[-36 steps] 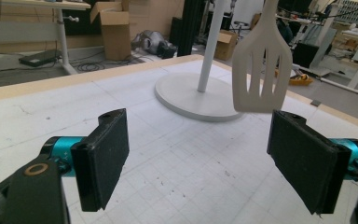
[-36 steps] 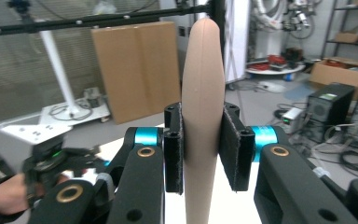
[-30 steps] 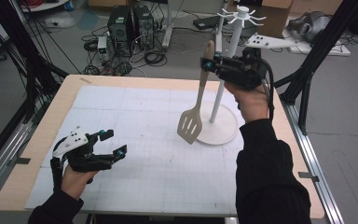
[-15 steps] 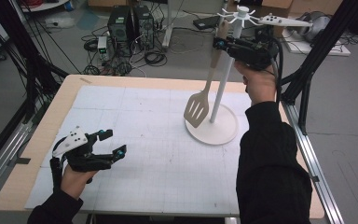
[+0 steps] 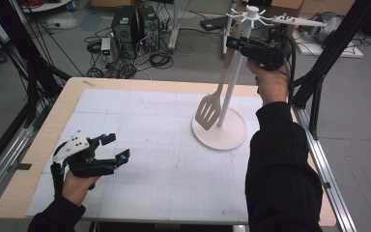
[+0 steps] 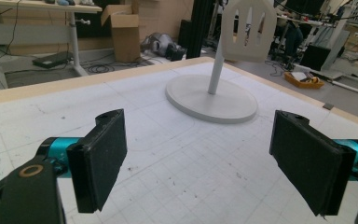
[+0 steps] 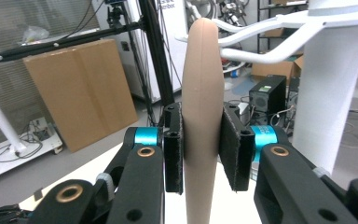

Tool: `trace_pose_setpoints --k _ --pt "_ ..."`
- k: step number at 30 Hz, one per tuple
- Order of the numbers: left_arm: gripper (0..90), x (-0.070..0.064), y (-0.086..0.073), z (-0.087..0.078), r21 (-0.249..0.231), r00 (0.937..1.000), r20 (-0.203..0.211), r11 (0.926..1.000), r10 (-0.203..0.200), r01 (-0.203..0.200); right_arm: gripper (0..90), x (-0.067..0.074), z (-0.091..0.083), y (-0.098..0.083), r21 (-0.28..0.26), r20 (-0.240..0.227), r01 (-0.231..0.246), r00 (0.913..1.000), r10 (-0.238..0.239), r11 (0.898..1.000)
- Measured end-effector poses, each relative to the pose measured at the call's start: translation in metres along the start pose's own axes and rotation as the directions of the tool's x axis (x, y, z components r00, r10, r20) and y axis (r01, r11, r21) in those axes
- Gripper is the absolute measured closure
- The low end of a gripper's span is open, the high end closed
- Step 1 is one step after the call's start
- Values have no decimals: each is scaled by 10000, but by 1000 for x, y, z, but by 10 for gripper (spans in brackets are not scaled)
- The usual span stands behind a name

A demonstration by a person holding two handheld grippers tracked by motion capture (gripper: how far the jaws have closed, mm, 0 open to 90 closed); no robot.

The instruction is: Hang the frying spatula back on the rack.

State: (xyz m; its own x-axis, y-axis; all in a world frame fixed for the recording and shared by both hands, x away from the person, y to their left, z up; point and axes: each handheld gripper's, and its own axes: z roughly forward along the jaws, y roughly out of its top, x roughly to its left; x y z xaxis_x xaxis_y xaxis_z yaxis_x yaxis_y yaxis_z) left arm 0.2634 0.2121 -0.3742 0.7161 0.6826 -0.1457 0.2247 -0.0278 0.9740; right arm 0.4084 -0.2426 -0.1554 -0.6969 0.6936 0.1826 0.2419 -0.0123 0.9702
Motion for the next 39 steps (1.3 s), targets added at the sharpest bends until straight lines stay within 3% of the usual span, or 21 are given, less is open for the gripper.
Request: trace_pose_setpoints --k 5,7,9,13,16,17,19,21,22,23,24,26,28,29,33,36,39 --pt "195 0 0 0 16 10000 19 10000 4 -4 700 -2 -2 -3 -155 248 -339 9991 343 9993" --pt "195 1 0 -1 37 10000 11 10000 22 -22 536 1 -4 -10 -290 656 -203 9976 222 9994" --pt "195 1 0 -1 24 10000 -14 10000 2 -2 523 2 -6 -13 -324 916 -83 9957 112 9994" --pt "196 2 -1 -1 29 10000 -87 10000 2 -2 414 7 -21 -30 -339 1434 353 9892 -301 9988" --pt "196 3 -2 -1 10 9999 -160 10000 22 -21 360 8 -38 -47 -446 1563 471 9869 -395 9979" --pt "196 4 -2 -1 -2 9998 -201 10000 38 -38 331 8 -49 -60 -461 1593 447 9865 -369 9979" --pt "196 5 -3 -2 -14 9997 -250 10000 74 -74 305 9 -54 -68 -331 1581 458 9866 -400 9984" --pt "205 6 -3 -2 -100 9996 -278 9999 112 -115 216 12 -68 -96 201 1818 705 9806 -729 9973" --pt "205 6 -4 -3 -137 9995 -303 9998 110 -114 216 12 -68 -96 201 1818 705 9806 -729 9973" --pt "204 7 -4 -3 -184 9994 -330 9998 79 -85 192 13 -72 -107 471 2012 893 9747 -970 9949" --pt "196 8 -5 -3 -222 9994 -339 9997 54 -61 184 15 -80 -130 1132 2254 1151 9644 -1383 9869" --pt "193 10 -6 -3 -310 9992 -407 9995 29 -42 182 16 -83 -139 1416 2308 1274 9601 -1579 9817" --pt "192 12 -7 -4 -391 9988 -480 9992 30 -49 182 19 -92 -165 2057 2286 1633 9507 -2096 9649" --pt "186 13 -7 -4 -414 9985 -543 9991 53 -75 181 21 -96 -176 2198 2319 1673 9480 -2180 9611" --pt "170 15 -7 -5 -584 9973 -738 9983 -55 12 180 31 -112 -218 2274 2444 1633 9447 -2186 9600" --pt "167 13 -8 -5 -578 9973 -727 9983 78 -120 177 37 -128 -245 1941 2618 1418 9461 -1906 9707" --pt "167 14 -11 -8 -633 9972 -742 9979 97 -144 170 38 -134 -253 1811 2744 1448 9424 -1914 9728"
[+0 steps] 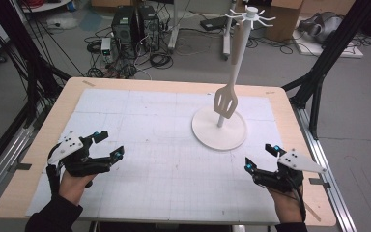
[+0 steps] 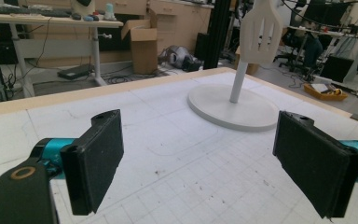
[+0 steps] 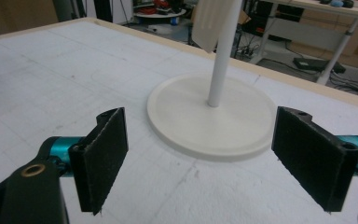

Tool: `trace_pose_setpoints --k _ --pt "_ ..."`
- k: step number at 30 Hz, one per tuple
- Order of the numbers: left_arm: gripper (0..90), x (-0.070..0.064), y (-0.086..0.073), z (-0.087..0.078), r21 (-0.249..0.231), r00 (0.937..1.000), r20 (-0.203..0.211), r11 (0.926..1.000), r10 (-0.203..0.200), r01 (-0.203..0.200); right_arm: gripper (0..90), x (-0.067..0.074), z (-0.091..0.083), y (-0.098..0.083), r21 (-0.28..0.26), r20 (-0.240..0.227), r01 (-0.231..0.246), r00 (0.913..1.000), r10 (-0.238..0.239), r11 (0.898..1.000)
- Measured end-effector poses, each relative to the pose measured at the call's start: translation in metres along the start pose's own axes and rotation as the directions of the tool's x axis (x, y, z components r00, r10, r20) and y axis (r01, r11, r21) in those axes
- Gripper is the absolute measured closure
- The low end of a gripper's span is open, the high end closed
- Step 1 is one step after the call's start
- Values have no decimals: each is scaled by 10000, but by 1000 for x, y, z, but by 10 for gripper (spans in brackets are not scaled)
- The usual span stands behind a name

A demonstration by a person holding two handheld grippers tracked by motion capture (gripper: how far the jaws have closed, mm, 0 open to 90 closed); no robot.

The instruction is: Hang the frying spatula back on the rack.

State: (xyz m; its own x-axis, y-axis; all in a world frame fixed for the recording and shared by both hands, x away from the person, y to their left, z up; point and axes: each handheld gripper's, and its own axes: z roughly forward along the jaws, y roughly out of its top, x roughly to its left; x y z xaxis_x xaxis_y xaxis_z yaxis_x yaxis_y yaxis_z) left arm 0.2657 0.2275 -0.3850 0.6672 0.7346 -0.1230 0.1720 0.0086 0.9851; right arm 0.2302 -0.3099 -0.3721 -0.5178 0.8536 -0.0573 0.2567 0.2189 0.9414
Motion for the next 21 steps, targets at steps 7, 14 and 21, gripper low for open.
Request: trace_pose_setpoints --k 7,14,21 --pt "168 3 -2 -1 -198 9991 -396 9997 -129 121 169 -8 -13 -14 -204 331 -516 9981 522 9985" --pt "167 3 -3 -4 -109 9986 -514 9999 -130 124 169 -8 -12 -16 -44 198 -440 9988 441 9990" --pt "167 4 -5 -8 -132 9982 -556 9997 -208 201 169 -8 -14 -16 -37 281 -485 9984 486 9988"
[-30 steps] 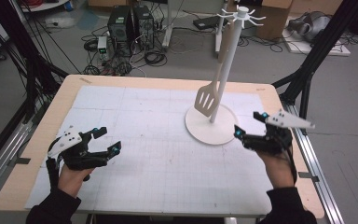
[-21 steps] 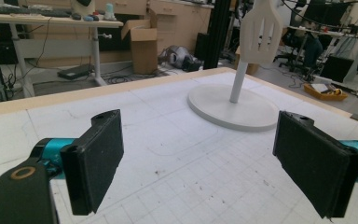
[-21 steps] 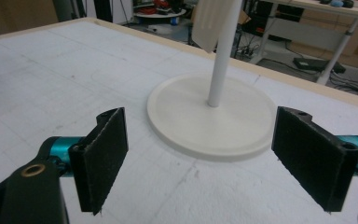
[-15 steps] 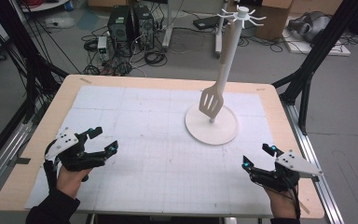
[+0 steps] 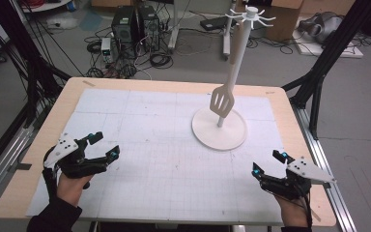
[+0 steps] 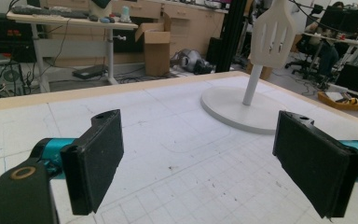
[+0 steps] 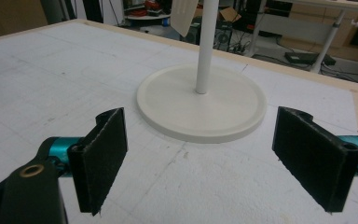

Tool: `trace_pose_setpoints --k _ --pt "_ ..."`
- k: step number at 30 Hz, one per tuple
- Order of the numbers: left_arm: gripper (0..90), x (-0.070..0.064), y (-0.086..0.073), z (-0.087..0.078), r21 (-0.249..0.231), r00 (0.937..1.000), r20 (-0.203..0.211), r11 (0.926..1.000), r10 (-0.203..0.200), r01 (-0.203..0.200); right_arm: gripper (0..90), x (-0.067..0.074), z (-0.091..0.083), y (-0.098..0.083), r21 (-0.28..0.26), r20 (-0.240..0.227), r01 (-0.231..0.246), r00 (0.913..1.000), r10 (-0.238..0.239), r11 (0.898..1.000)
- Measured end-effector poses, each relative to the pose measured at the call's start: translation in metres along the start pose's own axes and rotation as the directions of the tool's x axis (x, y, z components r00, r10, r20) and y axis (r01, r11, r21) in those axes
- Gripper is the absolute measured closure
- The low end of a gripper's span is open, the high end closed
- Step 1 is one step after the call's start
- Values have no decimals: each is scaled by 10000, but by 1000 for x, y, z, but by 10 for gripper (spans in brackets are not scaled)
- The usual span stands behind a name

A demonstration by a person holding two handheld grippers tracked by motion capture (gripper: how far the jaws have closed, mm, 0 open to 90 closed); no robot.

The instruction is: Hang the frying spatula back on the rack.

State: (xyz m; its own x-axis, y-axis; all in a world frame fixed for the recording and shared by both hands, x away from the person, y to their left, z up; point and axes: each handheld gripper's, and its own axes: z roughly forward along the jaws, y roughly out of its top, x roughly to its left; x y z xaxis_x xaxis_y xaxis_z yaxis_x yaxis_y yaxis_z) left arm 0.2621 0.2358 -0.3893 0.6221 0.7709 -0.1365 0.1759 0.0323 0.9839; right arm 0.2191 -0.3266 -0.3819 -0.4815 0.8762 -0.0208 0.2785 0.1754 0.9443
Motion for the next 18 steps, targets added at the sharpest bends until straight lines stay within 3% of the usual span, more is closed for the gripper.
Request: trace_pose_setpoints --k 18 --pt "167 -1 -2 2 225 10000 21 9997 87 -88 169 -2 2 -2 107 96 -46 9999 45 9999"
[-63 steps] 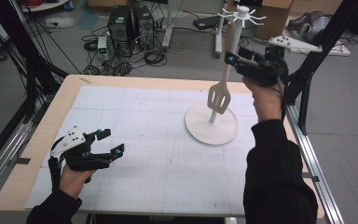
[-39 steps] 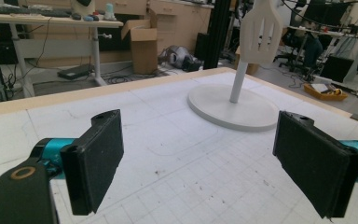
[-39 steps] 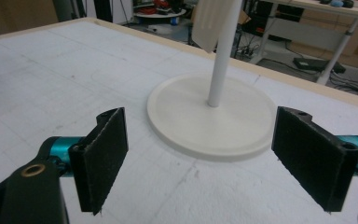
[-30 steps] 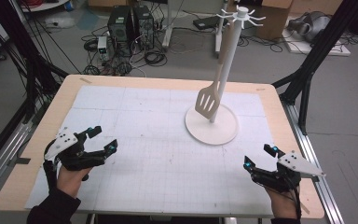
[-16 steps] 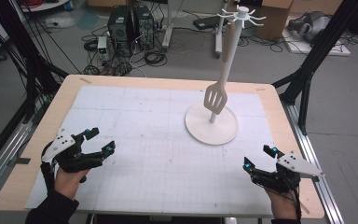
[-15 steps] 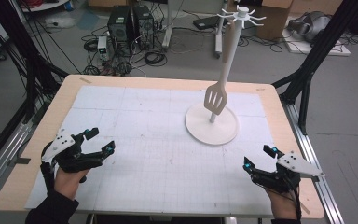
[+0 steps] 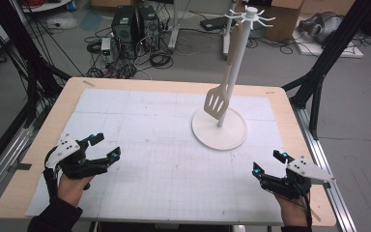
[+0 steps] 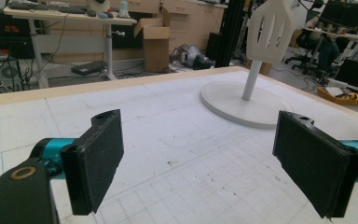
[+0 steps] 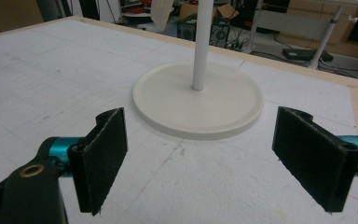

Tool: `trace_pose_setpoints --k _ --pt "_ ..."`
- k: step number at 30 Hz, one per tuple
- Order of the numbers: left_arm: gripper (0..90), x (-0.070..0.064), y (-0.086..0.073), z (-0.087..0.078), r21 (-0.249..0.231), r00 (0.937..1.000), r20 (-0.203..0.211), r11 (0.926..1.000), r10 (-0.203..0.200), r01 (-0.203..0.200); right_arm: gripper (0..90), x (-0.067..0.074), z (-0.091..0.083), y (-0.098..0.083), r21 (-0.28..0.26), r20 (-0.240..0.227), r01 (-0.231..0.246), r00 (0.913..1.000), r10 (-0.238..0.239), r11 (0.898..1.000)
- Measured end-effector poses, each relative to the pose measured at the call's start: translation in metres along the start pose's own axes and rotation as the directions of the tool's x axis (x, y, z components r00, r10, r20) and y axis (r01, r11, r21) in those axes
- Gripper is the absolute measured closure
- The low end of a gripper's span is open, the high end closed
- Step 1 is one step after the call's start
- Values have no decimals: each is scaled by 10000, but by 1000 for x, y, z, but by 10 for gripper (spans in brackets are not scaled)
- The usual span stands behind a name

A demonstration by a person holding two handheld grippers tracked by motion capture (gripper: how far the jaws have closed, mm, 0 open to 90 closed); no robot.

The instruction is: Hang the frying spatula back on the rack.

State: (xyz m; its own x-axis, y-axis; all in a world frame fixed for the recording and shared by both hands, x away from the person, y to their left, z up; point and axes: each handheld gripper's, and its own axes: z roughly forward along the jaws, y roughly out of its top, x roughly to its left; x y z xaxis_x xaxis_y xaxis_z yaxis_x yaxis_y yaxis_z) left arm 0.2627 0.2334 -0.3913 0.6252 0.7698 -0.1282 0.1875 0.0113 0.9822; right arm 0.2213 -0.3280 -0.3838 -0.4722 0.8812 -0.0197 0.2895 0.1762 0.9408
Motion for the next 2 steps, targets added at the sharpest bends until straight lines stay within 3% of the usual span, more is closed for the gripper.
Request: trace_pose_setpoints --k 2 --pt "167 0 0 0 35 10000 7 10000 -14 14 169 0 0 0 14 -1 5 10000 -5 10000"
